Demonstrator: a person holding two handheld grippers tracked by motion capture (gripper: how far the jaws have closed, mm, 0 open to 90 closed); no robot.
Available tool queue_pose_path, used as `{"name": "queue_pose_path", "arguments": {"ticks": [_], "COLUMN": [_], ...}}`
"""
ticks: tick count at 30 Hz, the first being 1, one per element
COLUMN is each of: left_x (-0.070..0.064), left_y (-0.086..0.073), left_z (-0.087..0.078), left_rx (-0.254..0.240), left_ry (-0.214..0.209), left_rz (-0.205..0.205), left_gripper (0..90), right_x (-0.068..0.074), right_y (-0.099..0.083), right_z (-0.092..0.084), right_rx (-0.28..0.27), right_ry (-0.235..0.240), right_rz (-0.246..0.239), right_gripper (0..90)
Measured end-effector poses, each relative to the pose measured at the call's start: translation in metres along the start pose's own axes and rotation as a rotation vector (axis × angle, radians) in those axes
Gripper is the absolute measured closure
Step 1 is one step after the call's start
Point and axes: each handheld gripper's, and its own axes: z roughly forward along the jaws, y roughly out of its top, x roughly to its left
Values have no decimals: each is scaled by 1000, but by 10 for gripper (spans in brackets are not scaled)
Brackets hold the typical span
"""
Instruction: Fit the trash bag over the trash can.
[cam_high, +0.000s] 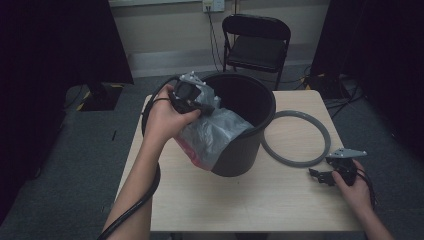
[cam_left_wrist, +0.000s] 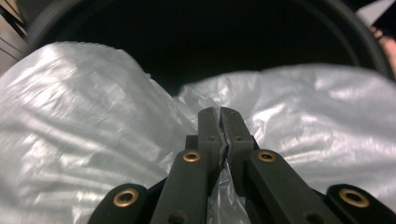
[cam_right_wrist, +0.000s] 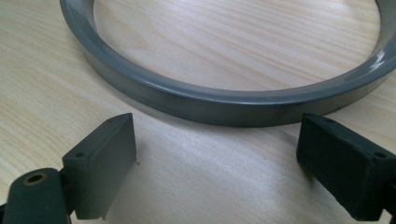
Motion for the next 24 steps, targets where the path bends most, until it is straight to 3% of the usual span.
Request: {"name": "queue_pose_path", "arguments": {"ticks": [7,11,18,24], "left_x": [-2,-1,1,2], "left_y": [29,40,38,30], "left_z": [-2,8,47,56], "left_rx": [-71,-124,-57,-23], "left_ry": [34,60,30,32], "left_rz": [-7,-32,-57,-60], "left_gripper": [884,885,885,876], "right_x": [0,0,0,0], "right_y": [0,0,0,0], "right_z": [0,0,0,0], "right_rx": [0,1,0,0], "right_ry": [0,1,0,3], "right_rz": [0,0,0,-3], "right_gripper": [113,113,113,113]}}
